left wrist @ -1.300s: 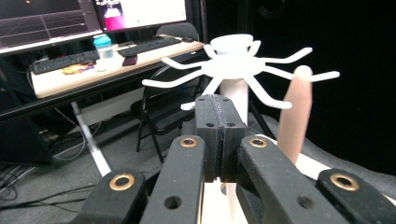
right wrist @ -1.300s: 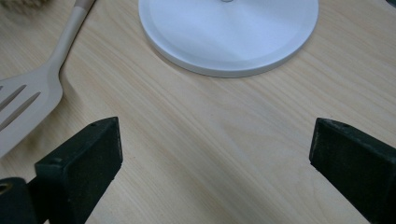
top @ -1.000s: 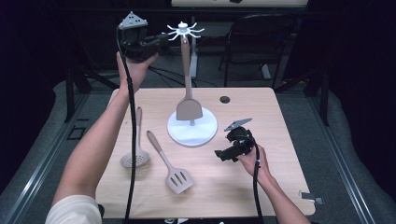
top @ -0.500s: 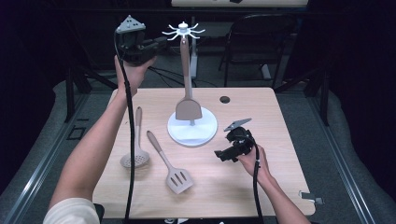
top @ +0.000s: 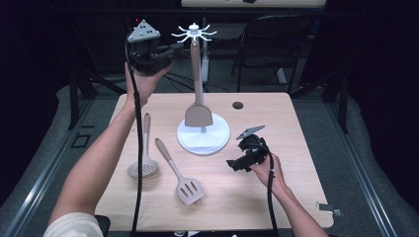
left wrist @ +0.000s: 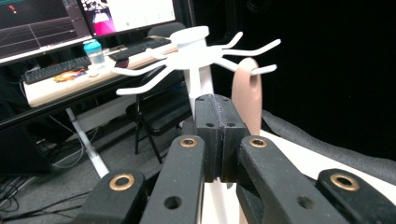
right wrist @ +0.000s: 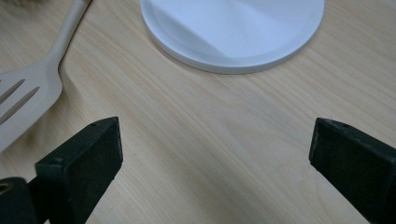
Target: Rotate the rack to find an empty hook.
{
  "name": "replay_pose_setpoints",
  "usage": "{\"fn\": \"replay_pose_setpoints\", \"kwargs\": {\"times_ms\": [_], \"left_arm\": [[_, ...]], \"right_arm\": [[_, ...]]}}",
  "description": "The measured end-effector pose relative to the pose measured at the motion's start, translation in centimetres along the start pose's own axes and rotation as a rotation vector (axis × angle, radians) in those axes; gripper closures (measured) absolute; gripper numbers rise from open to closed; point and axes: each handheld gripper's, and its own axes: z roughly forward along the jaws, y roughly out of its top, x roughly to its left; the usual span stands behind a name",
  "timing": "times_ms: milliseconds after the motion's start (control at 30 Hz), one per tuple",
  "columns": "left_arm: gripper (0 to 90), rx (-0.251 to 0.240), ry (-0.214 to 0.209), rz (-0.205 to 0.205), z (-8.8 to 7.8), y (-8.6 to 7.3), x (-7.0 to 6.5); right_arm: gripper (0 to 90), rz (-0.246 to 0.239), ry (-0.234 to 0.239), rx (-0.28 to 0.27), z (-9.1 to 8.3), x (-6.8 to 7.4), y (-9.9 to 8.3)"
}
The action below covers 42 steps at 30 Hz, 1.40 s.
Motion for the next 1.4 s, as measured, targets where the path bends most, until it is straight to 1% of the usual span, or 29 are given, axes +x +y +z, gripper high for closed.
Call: {"fn": "replay_pose_setpoints", "kwargs": {"times_ms": [167, 300, 400, 467, 600, 800, 900, 1100, 1400], "left_arm": [[90.0, -0.009, -0.01, -0.004, 0.2, 0.1, -0.2], [90.0, -0.003, -0.004, 0.014, 0.3, 0.3, -0.4], [90.0, -0.011, 0.0, -0.006, 0.4, 0.4, -0.1], [90.0, -0.01, 0.004, -0.011, 0.3, 0.5, 0.1], [90.0, -0.008, 0.019, -0.011, 0.4, 0.5, 0.4], [90.0, -0.016, 0.032, -0.04, 0.5, 0.5, 1.3], [90.0, -0.014, 0.037, -0.044, 0.6, 0.5, 1.5], [90.0, -0.009, 0.044, -0.044, 0.7, 0.5, 1.7], [90.0, -0.002, 0.056, -0.043, 0.8, 0.5, 2.0]], "right_arm": [[2.5, 0.001, -0.002, -0.003, 0.0, 0.0, 0.0], [2.5, 0.003, 0.0, -0.004, 0.0, 0.0, 0.0], [2.5, 0.002, 0.001, -0.003, 0.0, 0.0, 0.0], [2.5, -0.003, 0.002, -0.003, 0.0, 0.0, 0.0], [2.5, 0.002, 0.003, -0.002, 0.0, 0.0, 0.0], [2.5, -0.002, 0.002, 0.003, 0.1, 0.0, 0.0], [2.5, 0.006, 0.005, -0.001, 0.1, 0.0, 0.0], [2.5, -0.008, 0.002, 0.015, 0.0, 0.0, 0.0], [2.6, -0.009, 0.004, 0.01, 0.0, 0.0, 0.0]]}}
